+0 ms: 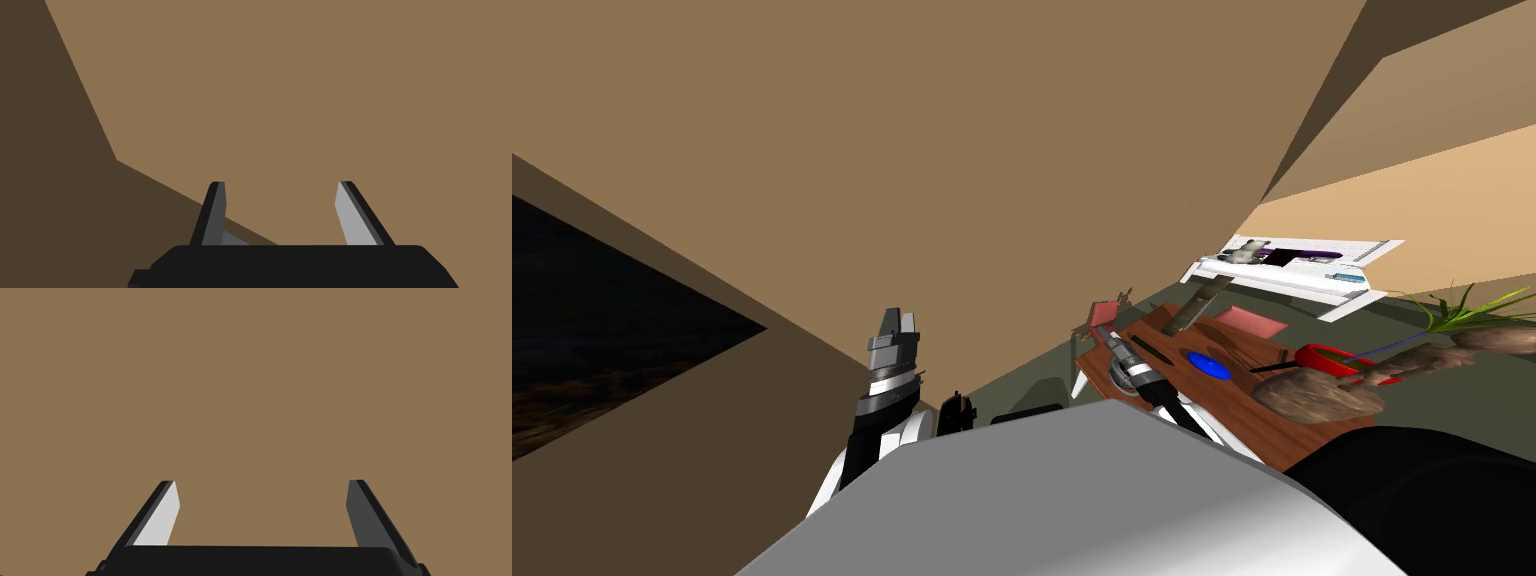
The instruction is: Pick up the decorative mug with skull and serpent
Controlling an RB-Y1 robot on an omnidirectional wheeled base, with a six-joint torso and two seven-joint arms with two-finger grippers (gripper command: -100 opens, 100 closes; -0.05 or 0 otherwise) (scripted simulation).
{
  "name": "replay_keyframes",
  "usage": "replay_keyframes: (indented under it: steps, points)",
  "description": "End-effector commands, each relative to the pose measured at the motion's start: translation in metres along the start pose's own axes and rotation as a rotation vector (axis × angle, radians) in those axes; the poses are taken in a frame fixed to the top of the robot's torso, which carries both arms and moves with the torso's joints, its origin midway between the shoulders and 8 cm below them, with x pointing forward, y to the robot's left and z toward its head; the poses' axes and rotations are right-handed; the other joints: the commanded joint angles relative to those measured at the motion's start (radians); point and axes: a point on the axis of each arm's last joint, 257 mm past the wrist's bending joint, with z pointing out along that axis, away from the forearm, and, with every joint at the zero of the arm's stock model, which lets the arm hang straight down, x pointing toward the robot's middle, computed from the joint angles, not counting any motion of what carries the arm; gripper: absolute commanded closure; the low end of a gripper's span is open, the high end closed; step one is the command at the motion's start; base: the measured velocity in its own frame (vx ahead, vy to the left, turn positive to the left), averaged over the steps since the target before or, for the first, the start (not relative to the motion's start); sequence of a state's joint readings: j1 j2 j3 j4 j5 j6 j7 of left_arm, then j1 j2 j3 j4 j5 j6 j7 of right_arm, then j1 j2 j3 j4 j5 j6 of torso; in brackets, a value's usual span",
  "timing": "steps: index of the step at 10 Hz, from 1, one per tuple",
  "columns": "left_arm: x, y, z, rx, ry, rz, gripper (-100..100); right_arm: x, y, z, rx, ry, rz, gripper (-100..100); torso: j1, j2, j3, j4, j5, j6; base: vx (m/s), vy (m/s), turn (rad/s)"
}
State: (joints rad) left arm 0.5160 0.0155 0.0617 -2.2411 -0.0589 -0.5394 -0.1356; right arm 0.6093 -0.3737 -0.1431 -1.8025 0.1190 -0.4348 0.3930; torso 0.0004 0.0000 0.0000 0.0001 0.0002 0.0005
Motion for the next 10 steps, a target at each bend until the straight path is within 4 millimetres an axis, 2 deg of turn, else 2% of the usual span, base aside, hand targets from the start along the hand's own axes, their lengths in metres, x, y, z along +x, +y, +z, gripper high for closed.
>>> replay_keyframes:
  steps: [1, 4, 5, 8, 9, 10]
  points:
    - [0.0, 0.0, 0.0, 0.0, 0.0, 0.0, 0, 0.0, 0.0, 0.0, 0.0, 0.0, 0.0, -100, 0.0, 0.0, 0.0, 0.0, 0.0, 0.0, -0.007, 0.003, -0.022]
    - [0.0, 0.0, 0.0, 0.0, 0.0, 0.0, 0, 0.0, 0.0, 0.0, 0.0, 0.0, 0.0, -100, 0.0, 0.0, 0.0, 0.0, 0.0, 0.0, -0.006, 0.003, -0.021]
    - [0.0, 0.0, 0.0, 0.0, 0.0, 0.0, 0, 0.017, -0.028, -0.014, 0.062, 0.074, -0.073, -100, 0.001, 0.001, 0.001, 0.0, 0.0, 0.0, -0.005, 0.003, -0.017]
    - [0.0, 0.0, 0.0, 0.0, 0.0, 0.0, 0, 0.032, -0.061, -0.035, 0.134, 0.16, -0.161, -100, -0.001, 0.001, 0.0, 0.0, 0.0, 0.0, -0.007, -0.004, 0.025]
    - [0.0, 0.0, 0.0, 0.0, 0.0, 0.0, 0, 0.042, -0.087, -0.054, 0.191, 0.229, -0.232, -100, -0.001, 0.001, 0.001, 0.0, 0.0, 0.0, -0.038, -0.011, 0.065]
    - [0.0, 0.0, 0.0, 0.0, 0.0, 0.0, 0, 0.047, -0.101, -0.065, 0.221, 0.266, -0.27, -100, -0.001, 0.003, 0.002, 0.0, 0.0, 0.0, -0.035, 0.006, -0.033]
